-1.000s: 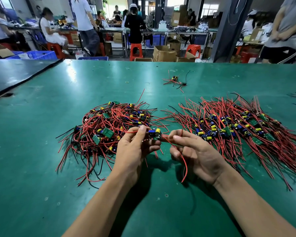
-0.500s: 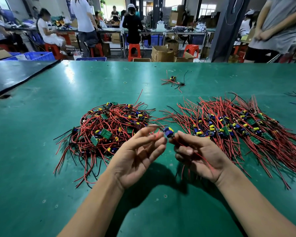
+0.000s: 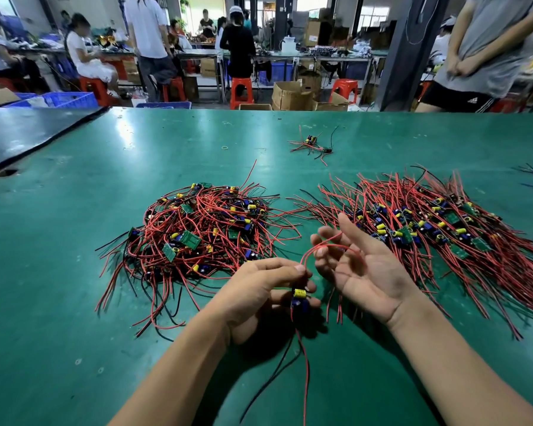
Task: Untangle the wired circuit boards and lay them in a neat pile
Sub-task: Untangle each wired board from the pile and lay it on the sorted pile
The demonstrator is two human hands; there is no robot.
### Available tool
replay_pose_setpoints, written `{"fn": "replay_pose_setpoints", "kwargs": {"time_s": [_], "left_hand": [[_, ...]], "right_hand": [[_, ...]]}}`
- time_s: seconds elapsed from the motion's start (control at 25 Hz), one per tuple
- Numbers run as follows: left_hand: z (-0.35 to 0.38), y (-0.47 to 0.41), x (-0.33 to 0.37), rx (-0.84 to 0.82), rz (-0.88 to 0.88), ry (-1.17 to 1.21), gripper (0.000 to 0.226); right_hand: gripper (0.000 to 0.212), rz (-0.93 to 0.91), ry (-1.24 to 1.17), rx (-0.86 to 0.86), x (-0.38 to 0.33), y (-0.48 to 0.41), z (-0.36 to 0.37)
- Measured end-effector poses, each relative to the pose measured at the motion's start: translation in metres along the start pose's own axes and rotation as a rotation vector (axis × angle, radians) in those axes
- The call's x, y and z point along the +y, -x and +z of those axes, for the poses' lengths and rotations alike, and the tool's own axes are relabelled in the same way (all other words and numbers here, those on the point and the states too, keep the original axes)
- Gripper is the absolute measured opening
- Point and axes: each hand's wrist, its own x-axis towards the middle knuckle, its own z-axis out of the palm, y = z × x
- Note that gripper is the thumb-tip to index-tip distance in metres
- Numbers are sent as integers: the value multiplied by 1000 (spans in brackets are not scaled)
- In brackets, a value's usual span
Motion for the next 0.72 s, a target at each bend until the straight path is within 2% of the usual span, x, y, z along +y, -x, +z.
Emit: {"fn": "replay_pose_setpoints", "kwargs": {"time_s": [0.08, 0.16, 0.24, 0.32, 0.6, 0.72], "left_hand": [[1, -3, 1, 68, 72, 53, 10], [0, -7, 1, 153, 163, 77, 12], [-1, -9, 0, 190, 210, 50, 13], [0, -8, -3, 170, 206, -1, 12], [2, -8, -5, 44, 146, 50, 17], [2, -9, -8, 94, 156, -4, 18]], "right_hand": [[56, -36, -62, -67, -2, -1, -3], [72, -62, 81, -98, -1, -1, -5], [57, -84, 398, -67, 10, -2, -4], [44, -98, 586, -45, 24, -3, 0], [23, -161, 509, 8, 31, -3, 0], [21, -248, 746, 107, 32, -6, -3]]}}
